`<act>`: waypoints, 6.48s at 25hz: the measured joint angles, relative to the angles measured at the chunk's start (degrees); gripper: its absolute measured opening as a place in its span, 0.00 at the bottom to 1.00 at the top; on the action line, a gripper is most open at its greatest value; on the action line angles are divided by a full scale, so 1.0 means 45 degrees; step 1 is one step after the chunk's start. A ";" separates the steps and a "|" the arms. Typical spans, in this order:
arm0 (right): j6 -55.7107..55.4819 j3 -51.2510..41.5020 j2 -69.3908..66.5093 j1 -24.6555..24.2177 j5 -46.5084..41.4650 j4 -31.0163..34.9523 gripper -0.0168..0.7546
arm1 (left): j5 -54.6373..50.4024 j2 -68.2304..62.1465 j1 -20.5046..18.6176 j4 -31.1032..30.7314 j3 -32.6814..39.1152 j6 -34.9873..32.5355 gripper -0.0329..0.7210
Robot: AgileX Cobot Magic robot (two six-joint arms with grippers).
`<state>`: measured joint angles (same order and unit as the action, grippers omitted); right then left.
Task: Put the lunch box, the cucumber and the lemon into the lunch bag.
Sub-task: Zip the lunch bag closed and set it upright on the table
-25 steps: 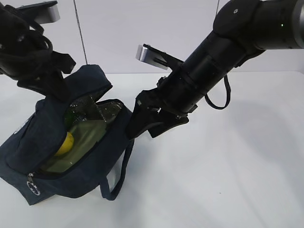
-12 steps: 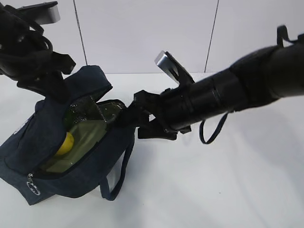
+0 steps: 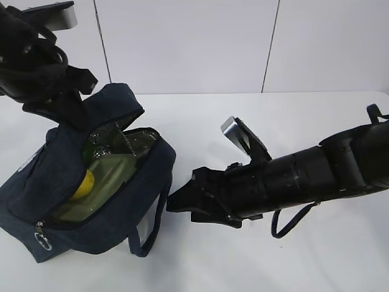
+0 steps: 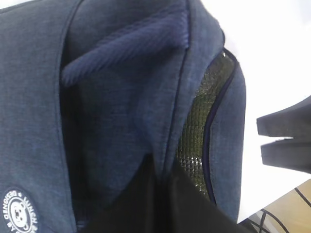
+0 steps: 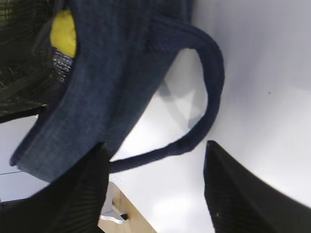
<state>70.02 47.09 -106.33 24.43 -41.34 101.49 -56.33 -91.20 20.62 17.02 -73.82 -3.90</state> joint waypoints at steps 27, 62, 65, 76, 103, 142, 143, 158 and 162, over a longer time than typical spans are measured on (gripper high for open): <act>-0.0723 0.1990 -0.1440 0.0000 -0.1629 0.0046 0.60 | 0.0117 0.0000 0.0000 0.0466 0.0000 -0.0005 0.03; -0.1191 0.2252 0.0184 0.0020 -0.0183 -0.3307 0.03 | 0.0073 0.0000 0.0000 0.0293 0.0000 -0.0005 0.03; -0.1622 0.2252 0.0846 0.0020 0.0350 -0.4485 0.03 | 0.0123 0.0000 0.0000 0.0293 0.0000 -0.0005 0.03; -0.2514 0.2281 0.2288 0.0020 0.1359 -0.7353 0.03 | 0.0119 0.0000 0.0204 0.0264 0.0000 -0.0005 0.04; -0.3187 0.4748 0.3361 0.0020 0.1158 -1.5559 0.03 | 0.0424 -0.0654 0.1051 0.2010 0.0000 -0.0585 0.03; -0.2478 0.5193 0.2657 0.0020 0.3285 -1.7937 0.03 | 0.3492 -0.1645 0.1477 0.4107 0.0000 -0.0611 0.03; -0.2478 0.5193 0.2595 0.0020 0.3419 -1.7804 0.03 | 0.3599 -0.1645 0.1477 0.4107 0.0000 -0.0611 0.03; -0.2478 0.5193 0.2303 0.0020 0.4619 -1.6898 0.03 | 0.4500 -0.1645 0.1477 0.3925 0.0000 -0.0611 0.03; -0.2478 0.5193 0.2303 0.0020 0.4669 -1.6679 0.03 | 0.4497 -0.1645 0.1477 0.3893 0.0000 -0.0611 0.03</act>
<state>58.87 70.46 -95.96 24.52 -20.33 26.44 -36.09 -98.60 27.27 34.53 -73.82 -6.65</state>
